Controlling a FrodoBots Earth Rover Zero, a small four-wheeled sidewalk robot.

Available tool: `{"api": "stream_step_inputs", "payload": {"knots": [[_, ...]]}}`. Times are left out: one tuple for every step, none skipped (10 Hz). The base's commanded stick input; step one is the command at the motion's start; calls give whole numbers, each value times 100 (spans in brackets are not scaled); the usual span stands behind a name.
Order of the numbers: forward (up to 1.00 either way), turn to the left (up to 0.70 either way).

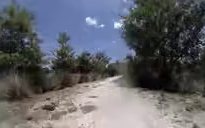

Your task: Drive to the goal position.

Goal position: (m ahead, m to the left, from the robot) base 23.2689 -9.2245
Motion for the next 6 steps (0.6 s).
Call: {"api": "stream_step_inputs", "payload": {"knots": [[85,0],[85,0],[85,0],[85,0],[85,0],[85,0]]}}
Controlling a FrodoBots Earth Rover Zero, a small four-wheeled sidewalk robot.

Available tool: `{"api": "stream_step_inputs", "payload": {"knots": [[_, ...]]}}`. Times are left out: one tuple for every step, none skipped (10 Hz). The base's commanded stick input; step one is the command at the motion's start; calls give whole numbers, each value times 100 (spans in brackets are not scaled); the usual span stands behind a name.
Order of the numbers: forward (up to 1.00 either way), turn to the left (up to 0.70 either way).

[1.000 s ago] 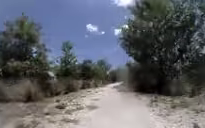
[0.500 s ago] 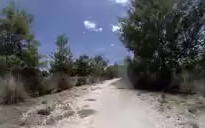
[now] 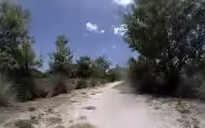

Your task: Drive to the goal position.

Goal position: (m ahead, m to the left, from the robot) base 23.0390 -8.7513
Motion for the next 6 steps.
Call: {"api": "stream_step_inputs", "payload": {"knots": [[85,0],[85,0],[85,0],[85,0],[85,0],[85,0]]}}
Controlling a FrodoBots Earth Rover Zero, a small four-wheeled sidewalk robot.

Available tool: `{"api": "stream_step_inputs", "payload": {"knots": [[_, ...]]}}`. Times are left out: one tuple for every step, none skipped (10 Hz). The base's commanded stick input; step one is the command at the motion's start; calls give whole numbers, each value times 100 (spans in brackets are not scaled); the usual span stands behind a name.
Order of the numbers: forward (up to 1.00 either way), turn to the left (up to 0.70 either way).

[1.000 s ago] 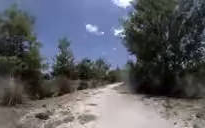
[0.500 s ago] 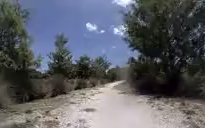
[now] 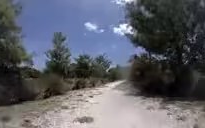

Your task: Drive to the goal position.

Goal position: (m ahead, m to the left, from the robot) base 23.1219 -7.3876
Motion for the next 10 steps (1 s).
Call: {"api": "stream_step_inputs", "payload": {"knots": [[85,0],[85,0],[85,0],[85,0],[85,0],[85,0],[85,0],[85,0],[85,0],[85,0]]}}
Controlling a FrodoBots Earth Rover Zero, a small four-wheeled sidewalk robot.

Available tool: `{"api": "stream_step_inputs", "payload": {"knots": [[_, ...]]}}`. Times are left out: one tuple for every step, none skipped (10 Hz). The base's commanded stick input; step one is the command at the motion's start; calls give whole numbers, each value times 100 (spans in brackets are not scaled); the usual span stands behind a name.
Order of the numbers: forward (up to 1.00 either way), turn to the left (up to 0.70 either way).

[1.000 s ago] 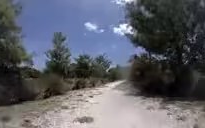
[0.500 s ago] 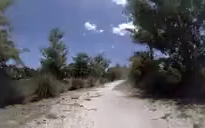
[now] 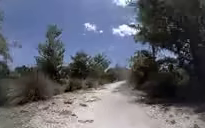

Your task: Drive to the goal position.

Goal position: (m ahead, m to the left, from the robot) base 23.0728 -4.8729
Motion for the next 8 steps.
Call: {"api": "stream_step_inputs", "payload": {"knots": [[85,0],[85,0],[85,0],[85,0],[85,0],[85,0],[85,0],[85,0]]}}
